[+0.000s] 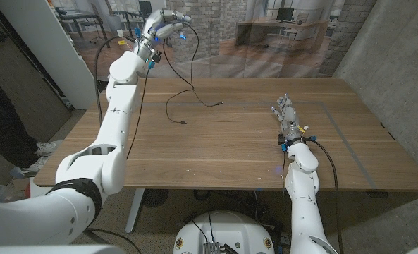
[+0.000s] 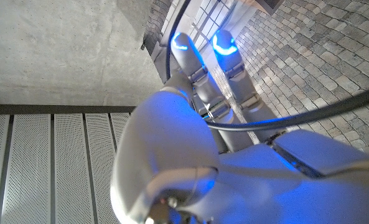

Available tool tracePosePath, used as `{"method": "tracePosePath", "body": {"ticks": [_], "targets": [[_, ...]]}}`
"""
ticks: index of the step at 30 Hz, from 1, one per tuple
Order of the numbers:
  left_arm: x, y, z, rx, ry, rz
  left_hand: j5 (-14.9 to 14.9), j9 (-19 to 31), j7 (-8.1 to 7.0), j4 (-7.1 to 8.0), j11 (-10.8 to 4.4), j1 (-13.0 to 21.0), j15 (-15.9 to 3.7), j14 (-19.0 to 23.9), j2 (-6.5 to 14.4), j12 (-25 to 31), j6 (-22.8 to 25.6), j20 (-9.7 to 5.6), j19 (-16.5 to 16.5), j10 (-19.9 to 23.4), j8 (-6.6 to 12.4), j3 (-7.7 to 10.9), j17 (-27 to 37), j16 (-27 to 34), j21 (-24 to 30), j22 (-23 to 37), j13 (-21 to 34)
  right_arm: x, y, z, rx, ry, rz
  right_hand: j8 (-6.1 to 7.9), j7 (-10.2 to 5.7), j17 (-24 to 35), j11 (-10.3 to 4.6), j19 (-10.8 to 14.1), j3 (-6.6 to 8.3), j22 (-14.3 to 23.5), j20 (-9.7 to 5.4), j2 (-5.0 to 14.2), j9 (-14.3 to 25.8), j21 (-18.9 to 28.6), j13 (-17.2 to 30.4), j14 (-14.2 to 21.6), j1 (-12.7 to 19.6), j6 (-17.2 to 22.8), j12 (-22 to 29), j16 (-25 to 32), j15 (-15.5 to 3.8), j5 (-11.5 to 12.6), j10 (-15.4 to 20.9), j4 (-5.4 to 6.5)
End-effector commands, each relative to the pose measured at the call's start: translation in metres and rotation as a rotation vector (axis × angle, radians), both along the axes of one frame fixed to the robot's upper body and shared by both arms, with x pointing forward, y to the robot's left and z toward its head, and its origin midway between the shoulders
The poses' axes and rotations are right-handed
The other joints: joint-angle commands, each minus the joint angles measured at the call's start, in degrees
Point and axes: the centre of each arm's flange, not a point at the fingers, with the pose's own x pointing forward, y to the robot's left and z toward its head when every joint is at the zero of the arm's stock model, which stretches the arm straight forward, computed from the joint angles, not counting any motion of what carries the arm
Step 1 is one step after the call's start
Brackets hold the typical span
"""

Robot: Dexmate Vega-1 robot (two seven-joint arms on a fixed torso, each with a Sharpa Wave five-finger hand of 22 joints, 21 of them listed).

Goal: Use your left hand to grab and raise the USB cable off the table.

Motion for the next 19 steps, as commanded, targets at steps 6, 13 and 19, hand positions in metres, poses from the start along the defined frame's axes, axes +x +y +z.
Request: {"method": "tracePosePath", "body": {"ticks": [6,13,19], "targets": [[0.008,-0.01,0.012,-0.025,-0.006,-0.064,0.3,0.1,-0.06,0.09,-1.16,0.0,0.04,0.4,0.3,0.1,0.7,-3.25,-0.1,3.6,-0.21,0.33,0.5,0.1,0.6,0.0,6.5,-0.025,0.011,-0.018,0.032,0.005,-0.052,0.34,0.25,0.2,0.04,0.3,-0.13,0.2,-0.12,0.06,0.3,-0.1,0.3,0.3,-0.4,0.1,0.4,-0.1,0.19,0.3,0.4,-0.1],[0.014,-0.015,0.014,-0.018,0.0,-0.089,0.3,0.1,-0.08,0.09,-1.33,0.0,0.05,0.4,0.3,0.0,0.8,-3.27,-0.2,3.7,-0.26,0.37,0.7,0.1,0.7,0.0,6.6,-0.032,0.012,-0.02,0.039,0.012,-0.071,0.33,0.22,0.2,0.04,0.3,-0.13,0.2,-0.13,0.06,0.3,-0.1,0.3,0.2,-0.4,0.1,0.4,-0.1,0.24,0.3,0.4,-0.11],[0.021,-0.015,0.011,-0.017,0.019,-0.093,0.2,0.1,-0.06,0.1,-1.25,-0.1,0.06,0.3,0.3,-0.1,0.7,-3.27,-0.2,3.6,-0.36,0.4,0.8,0.0,0.8,0.0,6.7,-0.032,0.011,-0.02,0.041,0.021,-0.08,0.33,0.26,0.2,0.08,0.3,-0.14,0.2,-0.12,0.06,0.3,-0.1,0.3,0.2,-0.4,0.1,0.4,-0.1,0.25,0.3,0.4,-0.11]]}}
